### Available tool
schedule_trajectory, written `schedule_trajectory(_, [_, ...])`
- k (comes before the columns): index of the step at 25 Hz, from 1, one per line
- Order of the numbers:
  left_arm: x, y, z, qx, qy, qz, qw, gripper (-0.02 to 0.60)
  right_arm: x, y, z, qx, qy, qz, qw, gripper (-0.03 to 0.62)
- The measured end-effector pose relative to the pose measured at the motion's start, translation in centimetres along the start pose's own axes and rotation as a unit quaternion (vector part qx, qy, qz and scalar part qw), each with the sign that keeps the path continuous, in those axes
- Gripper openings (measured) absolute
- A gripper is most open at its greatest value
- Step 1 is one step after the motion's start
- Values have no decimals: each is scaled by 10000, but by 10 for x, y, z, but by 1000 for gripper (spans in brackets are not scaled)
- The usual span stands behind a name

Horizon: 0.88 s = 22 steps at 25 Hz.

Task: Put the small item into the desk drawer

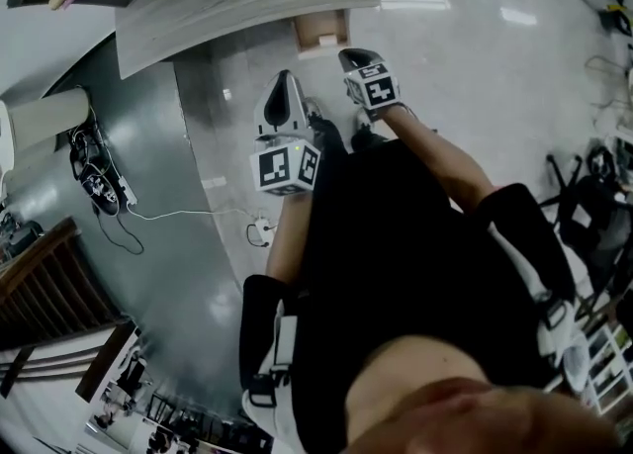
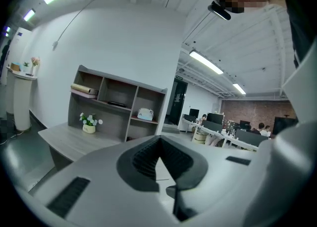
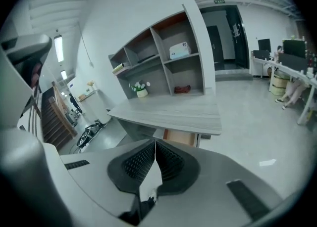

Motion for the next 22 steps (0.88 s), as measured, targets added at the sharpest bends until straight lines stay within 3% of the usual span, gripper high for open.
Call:
schedule_trajectory(6, [-12, 8, 7, 19, -5, -114, 9999, -9, -43, 15, 39, 49, -649, -39, 9979, 3])
schedule_trajectory(13, [-31, 13, 17, -58, 42, -370, 9993, -9, -109, 47, 95, -46, -1623, -45, 9867, 2])
schedule_trajectory(22, [-55, 31, 39, 165, -33, -549, 9984, -9, -168, 104, 127, -129, -2309, -18, 9729, 2])
Point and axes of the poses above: the fingertips, and each gripper's own axes: x forward along the fingers, y to its left, z out of its top, the point moved 3 cm from there along -x, backward along the fingers, and after that the axes turned 12 degrees about -y, right-handed, at the moved point
